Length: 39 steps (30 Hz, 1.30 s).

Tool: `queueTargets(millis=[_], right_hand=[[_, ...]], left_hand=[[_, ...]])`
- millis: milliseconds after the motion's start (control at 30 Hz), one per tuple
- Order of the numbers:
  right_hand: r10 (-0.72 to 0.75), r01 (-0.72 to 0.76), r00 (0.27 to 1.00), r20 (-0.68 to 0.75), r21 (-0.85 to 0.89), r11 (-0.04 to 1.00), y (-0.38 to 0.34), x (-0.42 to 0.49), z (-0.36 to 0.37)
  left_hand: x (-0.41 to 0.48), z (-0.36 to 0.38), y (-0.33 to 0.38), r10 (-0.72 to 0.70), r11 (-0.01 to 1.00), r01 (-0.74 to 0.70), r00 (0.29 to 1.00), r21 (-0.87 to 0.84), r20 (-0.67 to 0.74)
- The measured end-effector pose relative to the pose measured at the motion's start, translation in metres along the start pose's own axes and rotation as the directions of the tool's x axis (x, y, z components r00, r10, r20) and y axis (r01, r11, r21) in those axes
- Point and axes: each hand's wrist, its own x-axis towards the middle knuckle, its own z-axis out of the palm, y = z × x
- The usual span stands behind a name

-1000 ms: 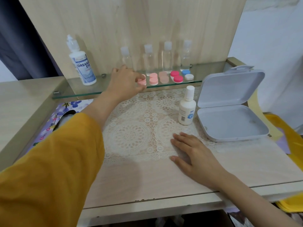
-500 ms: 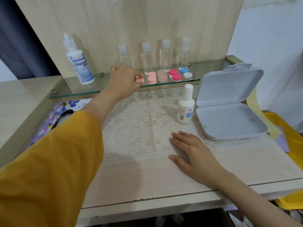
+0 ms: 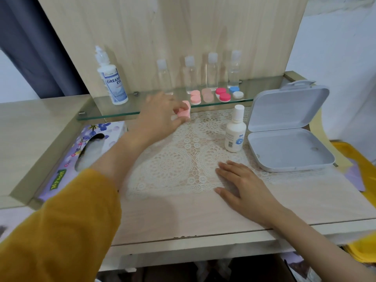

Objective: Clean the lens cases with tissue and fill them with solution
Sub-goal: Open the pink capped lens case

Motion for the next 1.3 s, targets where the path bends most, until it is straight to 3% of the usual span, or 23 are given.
queueTargets(millis=[233, 533, 1000, 1300], right_hand=[[0.0, 0.0, 1.0, 0.003, 0.006, 1.0, -0.004, -0.003, -0.005], [0.009, -0.008, 1.0, 0.018, -0.003, 1.0, -0.006, -0.003, -0.007], [0.086, -0.089, 0.996, 0.031, 0.083, 0.993, -0.016, 0.008, -0.011], [0.002, -0.017, 0.997, 0.075, 0.195, 0.981, -0.046, 0.025, -0.007]], left_hand=[[-0.079, 0.019, 0.024, 0.083, 0.997, -0.082, 0.99, -0.016, 0.114], [-0.128, 0.034, 0.031, 0.072, 0.997, -0.065, 0.982, -0.045, 0.172], [-0.137, 0.038, 0.025, -0.001, 0.941, 0.061, 0.984, -0.332, 0.178], [-0.14, 0.039, 0.034, -0.108, 0.865, 0.216, 0.962, -0.453, 0.253]])
